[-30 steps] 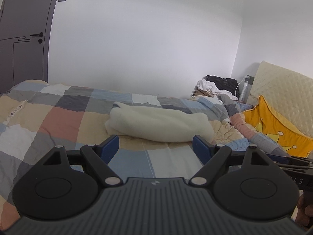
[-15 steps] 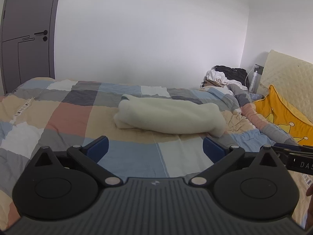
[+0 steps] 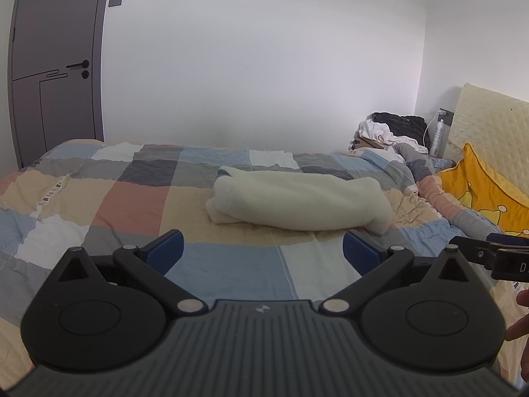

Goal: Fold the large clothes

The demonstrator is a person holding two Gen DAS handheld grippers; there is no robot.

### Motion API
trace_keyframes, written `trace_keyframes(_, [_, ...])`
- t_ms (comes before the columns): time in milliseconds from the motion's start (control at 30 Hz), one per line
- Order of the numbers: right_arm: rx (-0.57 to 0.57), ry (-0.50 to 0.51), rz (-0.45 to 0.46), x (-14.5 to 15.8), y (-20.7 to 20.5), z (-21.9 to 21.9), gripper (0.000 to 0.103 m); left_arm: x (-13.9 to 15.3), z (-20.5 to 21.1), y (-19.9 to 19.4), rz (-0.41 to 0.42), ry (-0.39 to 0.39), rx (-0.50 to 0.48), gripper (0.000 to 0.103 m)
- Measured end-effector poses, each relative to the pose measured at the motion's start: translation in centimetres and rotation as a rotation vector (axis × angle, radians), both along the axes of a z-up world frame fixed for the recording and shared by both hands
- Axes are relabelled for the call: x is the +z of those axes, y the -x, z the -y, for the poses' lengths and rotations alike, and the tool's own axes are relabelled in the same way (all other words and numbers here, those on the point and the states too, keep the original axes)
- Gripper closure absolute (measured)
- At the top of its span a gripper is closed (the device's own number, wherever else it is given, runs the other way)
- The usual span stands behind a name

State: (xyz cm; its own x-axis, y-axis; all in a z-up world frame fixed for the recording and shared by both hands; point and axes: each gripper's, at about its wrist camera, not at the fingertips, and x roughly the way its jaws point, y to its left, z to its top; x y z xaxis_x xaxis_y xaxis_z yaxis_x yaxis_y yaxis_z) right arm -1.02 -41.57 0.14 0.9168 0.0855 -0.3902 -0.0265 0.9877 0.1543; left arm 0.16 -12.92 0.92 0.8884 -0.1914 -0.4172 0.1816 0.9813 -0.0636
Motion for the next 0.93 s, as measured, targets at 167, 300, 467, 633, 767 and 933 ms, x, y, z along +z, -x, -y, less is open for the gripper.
trace_keyframes(167, [0.000, 0.010, 0.002, 0.1, 0.2, -0.1, 0.000, 0.1, 0.2, 0.3, 0.001, -0.013, -0.003, 0.000])
trace_keyframes(300, [-0.011, 0.018, 0.007, 0.2, 0.4, -0.2, 0.000, 0.3, 0.5, 0.5, 0.009, -0.032, -0.006, 0.000])
trace_keyframes(467, [-0.007, 0.022, 0.004, 0.2, 0.6, -0.4, 0.000, 0.5, 0.6, 0.8, 0.011, -0.025, -0.008, 0.000])
trace_keyframes(633, [-0.004, 0.032, 0.003, 0.1, 0.7, -0.6, 0.000, 0.4, 0.6, 0.8, 0.009, -0.024, -0.008, 0.000])
trace_keyframes(767, [-0.007, 0.037, 0.004, 0.1, 0.8, -0.6, 0.000, 0.5, 0.4, 1.0, 0.012, -0.011, -0.016, 0.000])
trace_keyframes(933, [-0.013, 0.038, 0.006, 0.1, 1.0, -0.7, 0.000, 0.5, 0.4, 1.2, 0.015, -0.014, -0.019, 0.000])
